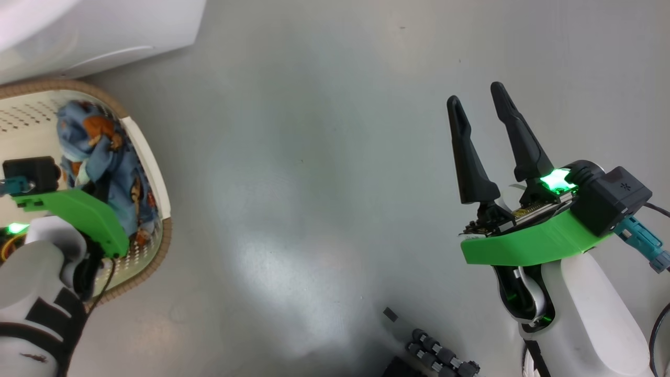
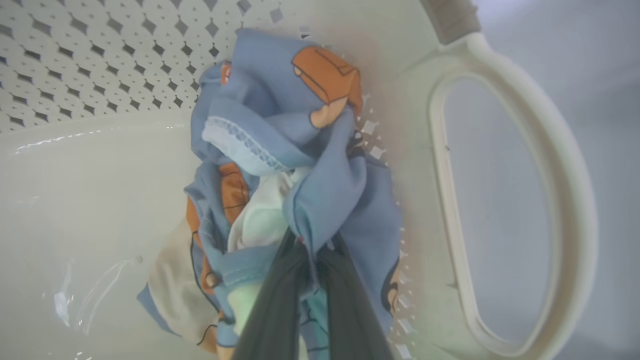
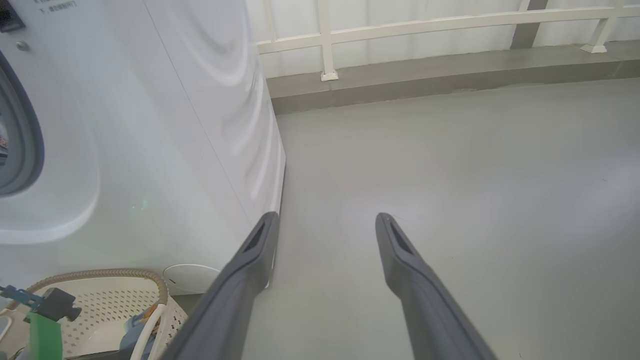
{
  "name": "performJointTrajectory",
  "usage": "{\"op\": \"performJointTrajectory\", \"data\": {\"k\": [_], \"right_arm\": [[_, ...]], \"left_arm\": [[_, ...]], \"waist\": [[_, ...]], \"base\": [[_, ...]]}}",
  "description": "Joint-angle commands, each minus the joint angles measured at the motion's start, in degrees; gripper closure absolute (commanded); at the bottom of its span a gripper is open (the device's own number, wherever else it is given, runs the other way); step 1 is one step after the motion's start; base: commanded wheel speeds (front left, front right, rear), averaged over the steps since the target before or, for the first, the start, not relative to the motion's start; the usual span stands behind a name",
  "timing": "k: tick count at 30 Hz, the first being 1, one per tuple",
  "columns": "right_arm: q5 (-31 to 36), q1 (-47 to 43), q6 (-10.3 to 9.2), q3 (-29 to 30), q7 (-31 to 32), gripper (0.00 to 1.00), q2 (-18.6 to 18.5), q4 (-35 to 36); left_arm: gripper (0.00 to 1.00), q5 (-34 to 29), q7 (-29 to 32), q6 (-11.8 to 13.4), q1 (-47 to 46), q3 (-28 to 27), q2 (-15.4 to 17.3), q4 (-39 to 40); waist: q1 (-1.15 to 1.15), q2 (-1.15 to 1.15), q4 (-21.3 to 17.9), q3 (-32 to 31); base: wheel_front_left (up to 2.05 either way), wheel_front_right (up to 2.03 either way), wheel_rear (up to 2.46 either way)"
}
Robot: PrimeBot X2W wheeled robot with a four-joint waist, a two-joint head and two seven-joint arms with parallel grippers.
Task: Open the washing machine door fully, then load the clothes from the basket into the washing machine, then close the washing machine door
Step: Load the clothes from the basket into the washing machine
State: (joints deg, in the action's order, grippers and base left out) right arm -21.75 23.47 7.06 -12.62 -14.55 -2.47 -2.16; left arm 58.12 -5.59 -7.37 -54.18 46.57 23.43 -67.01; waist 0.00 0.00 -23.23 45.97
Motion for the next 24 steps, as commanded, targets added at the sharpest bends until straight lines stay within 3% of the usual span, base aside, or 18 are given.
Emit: {"op": "performJointTrajectory", "data": {"k": [1, 11, 20, 24], "right_arm": [[0.3, -2.0, 0.43, -0.6, -0.4, 0.00, -0.4, 1.3], [0.9, -1.8, 0.43, 0.5, -0.4, 0.00, -0.4, 1.0], [0.7, -3.1, 0.43, 1.8, -0.4, 0.00, -2.3, -0.6], [0.5, -4.4, 0.43, 2.5, -0.4, 0.00, -3.0, -1.4]], "left_arm": [[1.00, 0.8, -1.0, -0.1, -0.2, -0.7, 0.8, 0.1], [1.00, 5.1, -5.6, -0.1, 1.7, -0.1, -0.7, 1.1], [1.00, 8.5, -9.3, -0.1, 8.0, -0.9, -0.7, 4.8], [1.00, 6.3, -9.4, -0.1, 9.8, -5.1, 0.0, 8.0]], "waist": [[0.00, 0.00, 0.3, -0.4], [0.00, 0.00, 2.9, -4.3], [0.00, 0.00, 6.3, -12.3], [0.00, 0.00, 7.8, -15.5]], "base": [[0.00, 0.00, 0.00], [0.00, 0.00, 0.00], [0.00, 0.00, 0.00], [0.00, 0.00, 0.00]]}}
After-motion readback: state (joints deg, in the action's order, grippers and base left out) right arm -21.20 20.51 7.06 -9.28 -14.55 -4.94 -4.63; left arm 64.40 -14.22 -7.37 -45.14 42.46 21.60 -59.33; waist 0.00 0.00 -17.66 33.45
